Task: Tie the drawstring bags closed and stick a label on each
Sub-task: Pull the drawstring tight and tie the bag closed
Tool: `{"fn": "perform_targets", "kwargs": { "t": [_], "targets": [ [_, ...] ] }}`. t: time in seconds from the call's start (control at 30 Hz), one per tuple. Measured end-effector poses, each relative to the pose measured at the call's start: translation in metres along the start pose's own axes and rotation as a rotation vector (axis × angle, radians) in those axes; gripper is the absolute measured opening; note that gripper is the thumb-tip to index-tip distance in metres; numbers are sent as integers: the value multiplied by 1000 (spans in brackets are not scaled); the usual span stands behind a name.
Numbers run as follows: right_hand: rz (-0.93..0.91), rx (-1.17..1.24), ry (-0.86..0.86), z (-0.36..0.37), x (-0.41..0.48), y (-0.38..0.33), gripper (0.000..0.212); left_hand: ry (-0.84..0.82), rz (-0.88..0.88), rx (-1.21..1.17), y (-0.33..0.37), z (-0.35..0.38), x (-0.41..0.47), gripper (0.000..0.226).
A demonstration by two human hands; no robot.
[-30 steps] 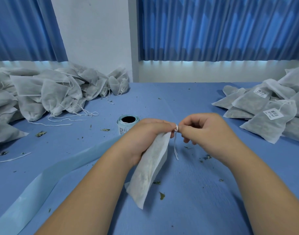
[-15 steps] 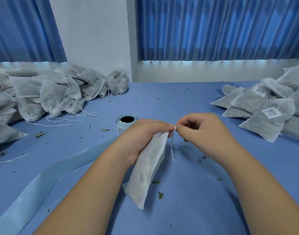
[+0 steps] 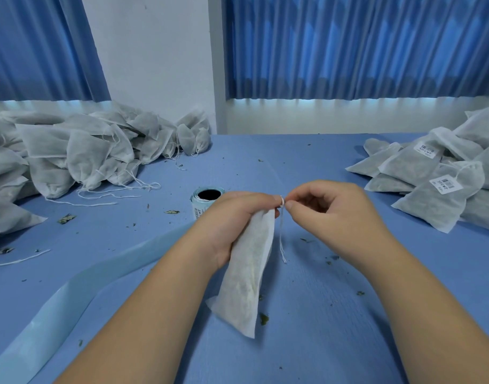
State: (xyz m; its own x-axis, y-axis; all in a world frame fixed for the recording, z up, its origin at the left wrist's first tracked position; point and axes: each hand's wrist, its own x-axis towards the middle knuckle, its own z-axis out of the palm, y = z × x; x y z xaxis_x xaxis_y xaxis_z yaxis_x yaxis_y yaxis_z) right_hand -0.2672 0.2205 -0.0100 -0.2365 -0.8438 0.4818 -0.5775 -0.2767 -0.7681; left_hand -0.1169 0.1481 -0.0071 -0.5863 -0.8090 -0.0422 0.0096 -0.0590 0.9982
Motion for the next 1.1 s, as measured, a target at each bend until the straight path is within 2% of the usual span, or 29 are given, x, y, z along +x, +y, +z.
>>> {"fn": "perform_targets", "kwargs": {
  "t": [0.13, 0.3, 0.53, 0.67, 0.77, 1.1],
  "targets": [
    [1, -36, -40, 1, -2, 0, 18, 6, 24, -12, 0, 0, 1, 25],
    [85, -85, -40, 2, 1, 3, 19, 12, 29, 19, -2, 1, 1, 12],
    [130, -91, -40, 0, 1, 2, 26, 14, 74, 178, -5, 2, 3, 17],
    [235, 30, 4, -6, 6, 2, 23, 35, 79, 219, -4, 1, 2, 23],
    [282, 240, 73, -13, 7, -1, 21, 79, 78, 205, -5, -1, 3, 22],
    [251, 903, -44, -6, 5, -10, 15, 16, 148, 213, -5, 3, 3, 19]
  ]
}}
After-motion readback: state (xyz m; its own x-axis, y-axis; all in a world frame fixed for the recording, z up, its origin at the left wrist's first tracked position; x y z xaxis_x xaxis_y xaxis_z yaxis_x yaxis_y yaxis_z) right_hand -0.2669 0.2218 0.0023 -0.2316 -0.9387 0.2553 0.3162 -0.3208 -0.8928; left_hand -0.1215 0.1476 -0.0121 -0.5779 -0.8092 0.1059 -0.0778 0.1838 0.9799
